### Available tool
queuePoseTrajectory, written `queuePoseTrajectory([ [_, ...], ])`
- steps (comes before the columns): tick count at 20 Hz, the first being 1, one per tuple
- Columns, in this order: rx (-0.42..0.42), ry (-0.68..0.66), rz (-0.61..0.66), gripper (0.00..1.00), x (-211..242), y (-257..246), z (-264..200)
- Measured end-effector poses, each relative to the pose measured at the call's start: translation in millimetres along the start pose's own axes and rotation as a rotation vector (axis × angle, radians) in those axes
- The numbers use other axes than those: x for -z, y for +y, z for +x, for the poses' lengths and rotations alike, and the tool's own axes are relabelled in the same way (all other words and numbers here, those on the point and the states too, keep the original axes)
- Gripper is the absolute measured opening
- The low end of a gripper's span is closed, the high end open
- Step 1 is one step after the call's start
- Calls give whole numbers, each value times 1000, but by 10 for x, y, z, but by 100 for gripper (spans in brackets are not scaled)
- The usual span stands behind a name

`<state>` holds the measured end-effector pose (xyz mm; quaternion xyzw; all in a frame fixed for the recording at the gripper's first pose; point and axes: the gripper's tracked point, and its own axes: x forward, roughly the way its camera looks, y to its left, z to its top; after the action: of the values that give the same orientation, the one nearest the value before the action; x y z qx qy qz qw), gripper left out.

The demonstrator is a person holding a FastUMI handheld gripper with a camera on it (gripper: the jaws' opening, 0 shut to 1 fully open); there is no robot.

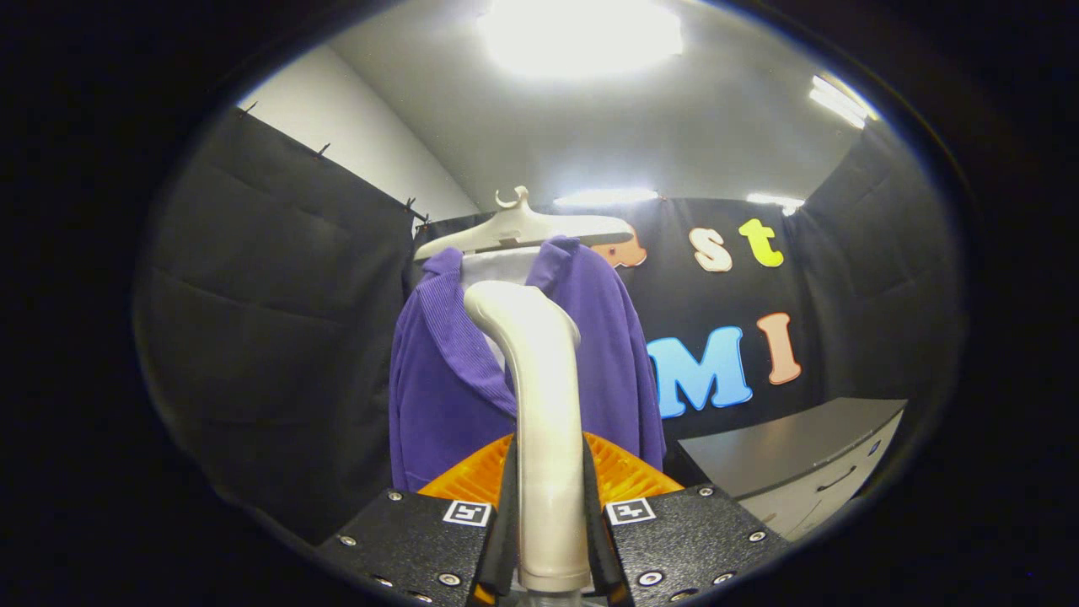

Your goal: Iron the clothes twice with a garment steamer, once on the left side and once on the right side.

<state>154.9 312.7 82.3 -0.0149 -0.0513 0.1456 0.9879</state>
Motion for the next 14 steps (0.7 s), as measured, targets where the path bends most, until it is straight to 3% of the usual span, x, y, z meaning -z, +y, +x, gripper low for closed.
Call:
queuePoseTrajectory([
  [6,-56,-83,-35,35,-555,434,370],
  [14,-65,-58,-114,35,-616,876,916],
])
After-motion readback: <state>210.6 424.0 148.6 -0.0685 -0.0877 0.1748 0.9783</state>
